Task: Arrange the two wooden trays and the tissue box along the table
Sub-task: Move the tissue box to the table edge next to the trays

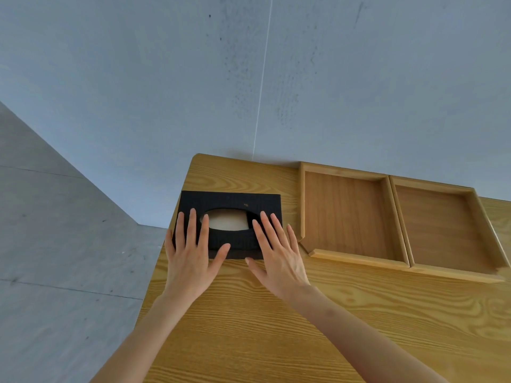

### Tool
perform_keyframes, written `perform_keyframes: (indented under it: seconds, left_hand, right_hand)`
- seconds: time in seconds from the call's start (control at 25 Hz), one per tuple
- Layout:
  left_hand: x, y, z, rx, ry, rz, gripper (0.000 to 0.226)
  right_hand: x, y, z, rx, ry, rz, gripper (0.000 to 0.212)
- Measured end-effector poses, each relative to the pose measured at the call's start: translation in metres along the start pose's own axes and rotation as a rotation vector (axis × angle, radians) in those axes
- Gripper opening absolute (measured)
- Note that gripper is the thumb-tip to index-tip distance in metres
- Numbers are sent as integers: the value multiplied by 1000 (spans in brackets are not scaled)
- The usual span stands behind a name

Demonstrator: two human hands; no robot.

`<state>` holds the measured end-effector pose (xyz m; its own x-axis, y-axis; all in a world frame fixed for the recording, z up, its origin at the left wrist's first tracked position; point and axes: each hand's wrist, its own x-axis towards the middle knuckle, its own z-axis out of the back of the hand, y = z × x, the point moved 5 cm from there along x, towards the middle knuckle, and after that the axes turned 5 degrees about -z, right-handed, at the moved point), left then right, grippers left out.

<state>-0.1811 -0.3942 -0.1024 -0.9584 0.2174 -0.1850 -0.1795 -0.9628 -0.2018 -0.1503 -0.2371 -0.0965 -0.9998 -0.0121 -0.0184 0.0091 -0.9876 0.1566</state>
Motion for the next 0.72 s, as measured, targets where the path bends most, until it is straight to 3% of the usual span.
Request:
perform_keyframes:
  seconds: [0.16, 0.72]
  left_hand:
    - [16, 2, 0, 38, 43, -8, 93]
    - [109, 7, 13, 42, -65, -83, 94]
  right_hand:
    - [13, -3, -2, 24, -41, -30, 65]
    - [100, -12, -6, 110, -52, -46, 67]
